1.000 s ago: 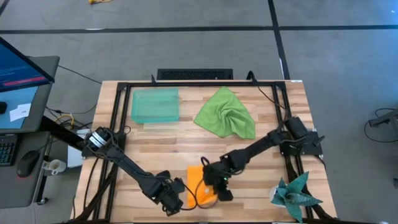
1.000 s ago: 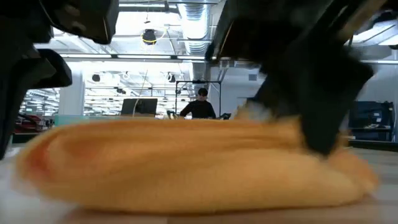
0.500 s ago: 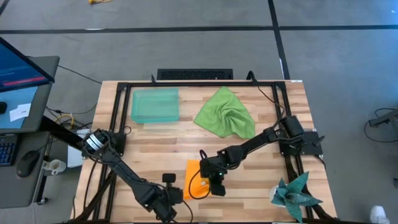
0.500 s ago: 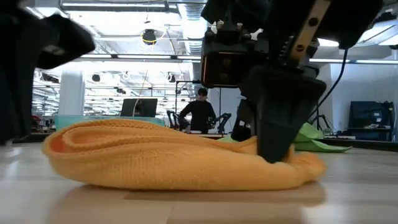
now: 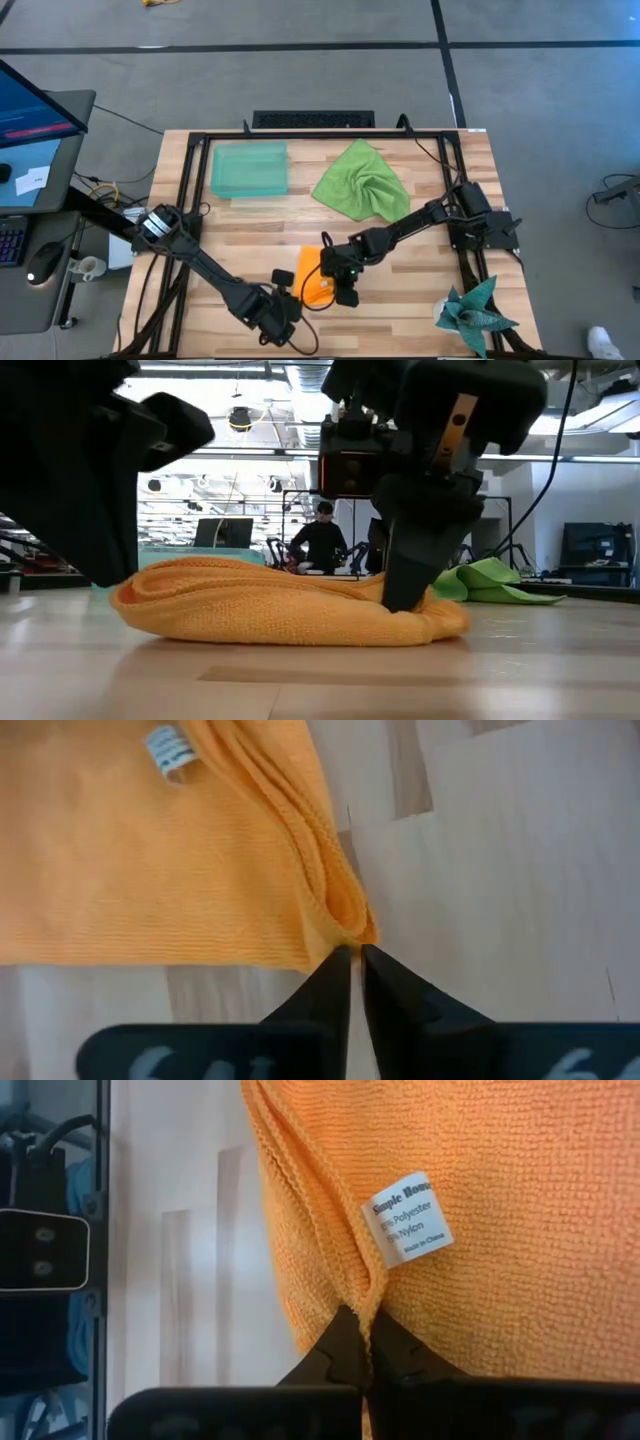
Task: Roll microfiber towels into tight, uniform cylinder then place into a basket
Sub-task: Roll the yellow towel
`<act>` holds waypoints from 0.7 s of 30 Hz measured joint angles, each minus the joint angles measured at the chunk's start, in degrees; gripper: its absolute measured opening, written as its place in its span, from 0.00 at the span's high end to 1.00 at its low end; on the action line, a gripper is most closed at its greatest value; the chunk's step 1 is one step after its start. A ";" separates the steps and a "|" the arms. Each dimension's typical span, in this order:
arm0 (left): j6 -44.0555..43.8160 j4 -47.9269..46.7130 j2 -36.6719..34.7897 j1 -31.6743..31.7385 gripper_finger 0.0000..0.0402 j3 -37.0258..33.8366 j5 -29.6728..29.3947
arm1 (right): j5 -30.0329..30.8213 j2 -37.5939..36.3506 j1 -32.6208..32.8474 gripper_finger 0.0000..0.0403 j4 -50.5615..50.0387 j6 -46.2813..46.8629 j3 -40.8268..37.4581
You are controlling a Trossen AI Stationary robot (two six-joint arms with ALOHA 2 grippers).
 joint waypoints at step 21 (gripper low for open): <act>-1.43 1.30 0.91 -0.15 0.59 -0.04 -4.15 | 0.00 -0.07 0.11 0.96 0.09 -1.49 0.02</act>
